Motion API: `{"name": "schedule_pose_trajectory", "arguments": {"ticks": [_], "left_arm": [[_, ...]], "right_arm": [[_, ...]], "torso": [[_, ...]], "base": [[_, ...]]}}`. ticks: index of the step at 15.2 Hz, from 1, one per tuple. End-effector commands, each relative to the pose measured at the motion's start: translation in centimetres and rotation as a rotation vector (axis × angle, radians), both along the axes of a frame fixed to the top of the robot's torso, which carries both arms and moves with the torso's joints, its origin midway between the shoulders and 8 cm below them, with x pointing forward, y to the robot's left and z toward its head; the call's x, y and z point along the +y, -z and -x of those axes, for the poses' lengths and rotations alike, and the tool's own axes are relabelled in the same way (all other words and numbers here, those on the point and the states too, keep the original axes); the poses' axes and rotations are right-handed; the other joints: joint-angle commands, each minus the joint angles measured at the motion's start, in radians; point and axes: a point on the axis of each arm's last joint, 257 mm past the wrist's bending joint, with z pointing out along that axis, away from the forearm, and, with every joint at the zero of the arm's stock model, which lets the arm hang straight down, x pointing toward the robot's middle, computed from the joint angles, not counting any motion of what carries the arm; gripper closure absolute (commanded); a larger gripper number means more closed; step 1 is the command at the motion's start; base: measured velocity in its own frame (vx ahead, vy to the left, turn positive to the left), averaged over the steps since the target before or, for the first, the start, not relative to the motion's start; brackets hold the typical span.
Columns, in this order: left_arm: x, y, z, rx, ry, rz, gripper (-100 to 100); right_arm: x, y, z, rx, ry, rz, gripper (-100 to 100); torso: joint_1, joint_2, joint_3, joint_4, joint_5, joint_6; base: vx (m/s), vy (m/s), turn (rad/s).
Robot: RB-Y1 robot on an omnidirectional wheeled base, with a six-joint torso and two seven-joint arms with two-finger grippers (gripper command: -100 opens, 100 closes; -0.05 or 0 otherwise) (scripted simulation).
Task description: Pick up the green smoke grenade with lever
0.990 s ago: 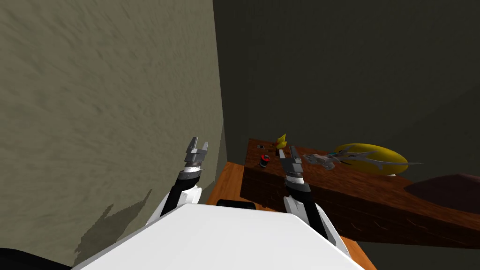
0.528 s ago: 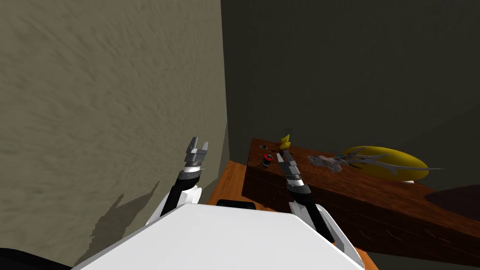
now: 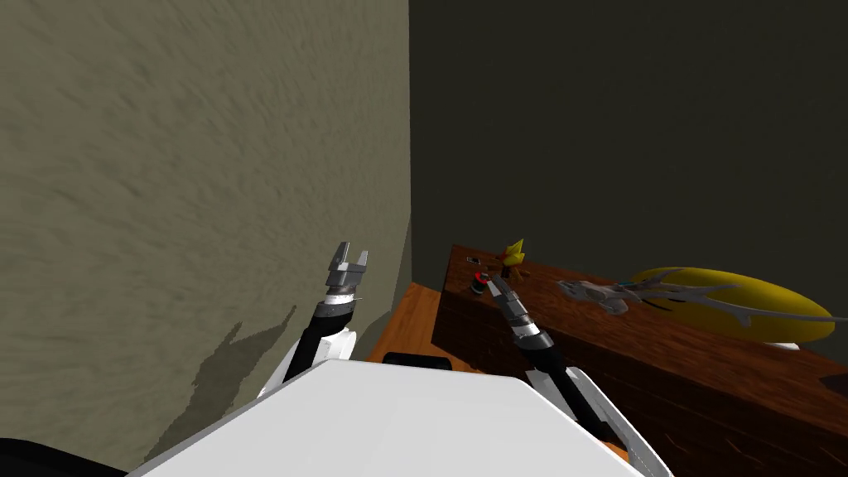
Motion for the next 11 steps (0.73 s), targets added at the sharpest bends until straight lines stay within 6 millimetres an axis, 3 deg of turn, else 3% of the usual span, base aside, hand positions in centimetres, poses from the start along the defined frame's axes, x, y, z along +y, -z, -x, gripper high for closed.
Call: {"name": "schedule_pose_trajectory", "arguments": {"ticks": [1, 2, 4, 5, 6, 7, 9, 10, 11], "left_arm": [[0.0, 0.0, 0.0, 0.000, 0.000, 0.000, 0], [0.0, 0.0, 0.0, 0.000, 0.000, 0.000, 0], [0.0, 0.0, 0.0, 0.000, 0.000, 0.000, 0], [0.0, 0.0, 0.0, 0.000, 0.000, 0.000, 0], [0.0, 0.0, 0.0, 0.000, 0.000, 0.000, 0], [0.0, 0.0, 0.0, 0.000, 0.000, 0.000, 0], [0.0, 0.0, 0.0, 0.000, 0.000, 0.000, 0], [0.0, 0.0, 0.0, 0.000, 0.000, 0.000, 0], [0.0, 0.0, 0.0, 0.000, 0.000, 0.000, 0]], "right_arm": [[-0.2, 0.7, 0.2, 0.019, -0.011, 0.030, -100], [-0.7, 2.5, 0.4, 0.064, -0.018, 0.072, -100], [-0.7, 2.5, 0.4, 0.067, -0.028, 0.089, -100], [-1.4, 4.4, 0.7, 0.113, -0.036, 0.134, -100], [-1.4, 4.4, 0.7, 0.116, -0.045, 0.150, -100], [-2.2, 6.2, 1.1, 0.162, -0.047, 0.184, -100], [-2.3, 6.2, 1.1, 0.167, -0.062, 0.213, -100], [-3.3, 8.1, 1.6, 0.215, -0.067, 0.255, -100], [-3.3, 8.0, 1.6, 0.219, -0.077, 0.274, -100]], "torso": [[0.000, 0.000, 0.000, 0.000, 0.000, 0.000], [-0.001, 0.000, 0.000, 0.000, 0.000, 0.000], [-0.001, 0.000, 0.000, 0.000, 0.000, 0.000], [-0.001, -0.001, 0.000, 0.000, 0.000, 0.000], [0.000, -0.001, 0.000, 0.000, 0.000, 0.000], [0.000, -0.001, 0.000, 0.000, 0.000, 0.000], [0.000, 0.000, 0.000, 0.000, 0.000, 0.000], [0.000, 0.000, 0.000, 0.000, 0.000, 0.000], [0.000, 0.000, 0.000, 0.000, 0.000, 0.000]], "base": [[-0.036, 0.014, 0.021], [-0.039, 0.020, 0.098], [-0.039, 0.023, 0.096], [-0.041, 0.031, 0.151], [-0.044, 0.034, 0.156], [-0.045, 0.043, 0.198], [-0.047, 0.031, 0.095], [-0.046, 0.033, 0.156], [-0.048, 0.038, 0.169]]}}
